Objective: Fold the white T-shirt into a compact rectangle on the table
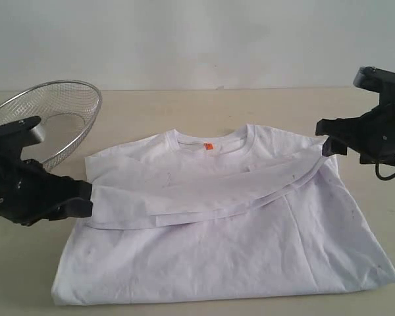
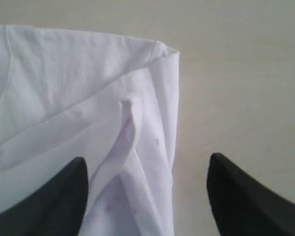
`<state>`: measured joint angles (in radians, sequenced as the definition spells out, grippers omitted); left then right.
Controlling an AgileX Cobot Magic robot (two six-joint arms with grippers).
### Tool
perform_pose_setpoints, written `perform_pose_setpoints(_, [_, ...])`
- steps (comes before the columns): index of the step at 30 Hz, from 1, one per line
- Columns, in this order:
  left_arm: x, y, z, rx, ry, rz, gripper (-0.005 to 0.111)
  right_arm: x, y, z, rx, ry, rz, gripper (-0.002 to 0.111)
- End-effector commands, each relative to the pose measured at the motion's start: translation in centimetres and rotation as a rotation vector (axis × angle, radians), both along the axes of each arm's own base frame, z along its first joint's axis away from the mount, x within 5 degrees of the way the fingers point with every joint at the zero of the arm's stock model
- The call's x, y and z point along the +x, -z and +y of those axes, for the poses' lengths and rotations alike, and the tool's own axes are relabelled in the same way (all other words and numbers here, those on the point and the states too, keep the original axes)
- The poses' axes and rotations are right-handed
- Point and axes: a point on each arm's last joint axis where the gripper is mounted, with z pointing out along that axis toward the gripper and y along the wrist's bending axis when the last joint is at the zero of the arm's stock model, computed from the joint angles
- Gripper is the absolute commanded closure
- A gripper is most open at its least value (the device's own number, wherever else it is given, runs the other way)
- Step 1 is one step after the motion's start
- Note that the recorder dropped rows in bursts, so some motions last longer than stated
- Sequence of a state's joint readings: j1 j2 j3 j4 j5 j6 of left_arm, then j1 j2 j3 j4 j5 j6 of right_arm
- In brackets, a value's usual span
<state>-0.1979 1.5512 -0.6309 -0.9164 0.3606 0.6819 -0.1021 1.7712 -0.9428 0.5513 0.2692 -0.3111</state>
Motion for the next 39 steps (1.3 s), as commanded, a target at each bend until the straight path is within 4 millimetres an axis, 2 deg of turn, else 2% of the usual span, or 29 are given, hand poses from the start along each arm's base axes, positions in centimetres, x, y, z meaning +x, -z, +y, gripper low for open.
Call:
perform_pose_setpoints(1, [1.1, -1.1, -0.4, -0.025, 0.006, -0.032, 0.063, -0.3, 0.0, 0.0, 0.008, -0.026, 0.034, 0.058])
perform_pose_setpoints(3, [1.6, -1.3, -0.6, -0.032, 0.012, -0.035, 0.063, -0.4, 0.0, 0.1, 0.015, -0.035, 0.048, 0.063])
perform_pose_setpoints(7, [2.4, -1.1, -0.9, -0.044, 0.026, -0.016, 0.063, -0.6, 0.1, 0.2, 0.020, -0.048, 0.064, 0.063])
perform_pose_setpoints(12, [3.0, 0.5, -1.3, -0.053, 0.059, 0.059, 0.063, -0.6, 0.1, 0.1, -0.003, -0.072, 0.071, 0.063])
perform_pose_setpoints(20, [3.4, 1.6, -1.3, -0.037, 0.059, 0.066, 0.064, -0.5, 0.1, 0.0, -0.018, -0.069, 0.054, 0.063])
perform_pose_setpoints(22, [3.8, 1.5, -1.6, -0.060, 0.082, 0.035, 0.072, -0.5, 0.1, 0.0, -0.018, -0.069, 0.054, 0.063])
perform_pose_setpoints(25, [4.6, 0.9, -2.0, -0.094, 0.095, -0.026, 0.100, -0.6, 0.1, 0.0, -0.012, -0.070, 0.063, 0.063])
perform_pose_setpoints(33, [7.2, -1.6, -2.4, -0.109, 0.069, -0.141, 0.102, -0.6, 0.1, 0.1, -0.009, -0.072, 0.069, 0.063])
perform_pose_setpoints(39, [9.1, -1.3, -2.5, -0.102, 0.041, -0.157, 0.102, -0.6, 0.1, 0.0, -0.007, -0.065, 0.064, 0.063])
